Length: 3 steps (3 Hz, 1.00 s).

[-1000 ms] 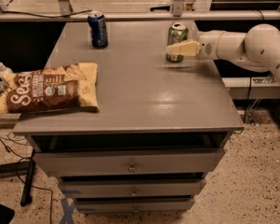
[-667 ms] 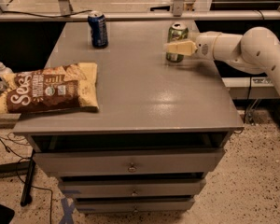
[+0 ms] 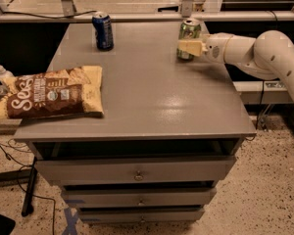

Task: Pick green can

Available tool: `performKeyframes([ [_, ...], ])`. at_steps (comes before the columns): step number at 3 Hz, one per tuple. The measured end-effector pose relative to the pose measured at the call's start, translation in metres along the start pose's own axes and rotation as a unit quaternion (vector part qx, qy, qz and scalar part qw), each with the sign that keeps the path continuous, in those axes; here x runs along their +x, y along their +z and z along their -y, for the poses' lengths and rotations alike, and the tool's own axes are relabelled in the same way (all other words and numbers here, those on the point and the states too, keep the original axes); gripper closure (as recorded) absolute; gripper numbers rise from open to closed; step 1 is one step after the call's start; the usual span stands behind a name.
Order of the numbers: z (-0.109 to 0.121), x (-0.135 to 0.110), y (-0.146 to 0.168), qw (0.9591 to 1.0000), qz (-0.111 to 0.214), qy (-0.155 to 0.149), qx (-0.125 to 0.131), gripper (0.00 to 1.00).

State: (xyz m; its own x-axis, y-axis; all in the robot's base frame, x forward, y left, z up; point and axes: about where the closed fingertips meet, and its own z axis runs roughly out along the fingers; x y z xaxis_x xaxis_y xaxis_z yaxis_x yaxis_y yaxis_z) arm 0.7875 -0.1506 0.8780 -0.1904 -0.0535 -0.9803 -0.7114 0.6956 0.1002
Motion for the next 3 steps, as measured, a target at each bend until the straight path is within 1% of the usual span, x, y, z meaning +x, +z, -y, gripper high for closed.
performKeyframes([
  [1, -0.009, -0.024, -0.002, 0.9997, 0.02, -0.009, -0.01, 0.88],
  [2, -0.021, -0.058, -0.009, 0.9983, 0.049, -0.021, -0.026, 1.0],
  [3, -0.04, -0.091, -0.022, 0.9956, 0.075, -0.033, -0.047, 1.0],
])
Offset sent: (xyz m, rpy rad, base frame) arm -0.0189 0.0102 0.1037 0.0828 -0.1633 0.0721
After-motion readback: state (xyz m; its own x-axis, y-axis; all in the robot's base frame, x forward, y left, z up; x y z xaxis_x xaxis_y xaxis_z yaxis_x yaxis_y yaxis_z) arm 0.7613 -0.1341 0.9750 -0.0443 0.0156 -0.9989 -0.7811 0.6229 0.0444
